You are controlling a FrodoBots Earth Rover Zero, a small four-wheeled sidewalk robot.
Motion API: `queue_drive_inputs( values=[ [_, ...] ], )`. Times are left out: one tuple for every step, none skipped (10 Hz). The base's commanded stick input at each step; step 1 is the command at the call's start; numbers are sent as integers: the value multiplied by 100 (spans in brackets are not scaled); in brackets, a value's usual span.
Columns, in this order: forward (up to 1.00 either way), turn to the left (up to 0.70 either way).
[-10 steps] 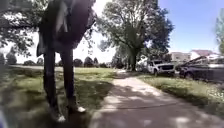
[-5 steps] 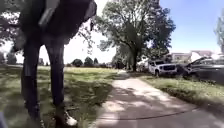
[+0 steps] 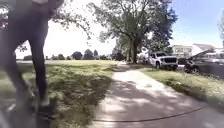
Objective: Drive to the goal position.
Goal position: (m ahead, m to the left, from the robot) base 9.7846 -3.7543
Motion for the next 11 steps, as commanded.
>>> queue_drive_inputs(
  values=[
    [0,0],
    [0,0],
    [0,0],
    [7,0],
    [53,0],
    [70,0],
    [70,0],
    [56,0],
    [2,0],
    [0,0],
    [0,0]
  ],
)
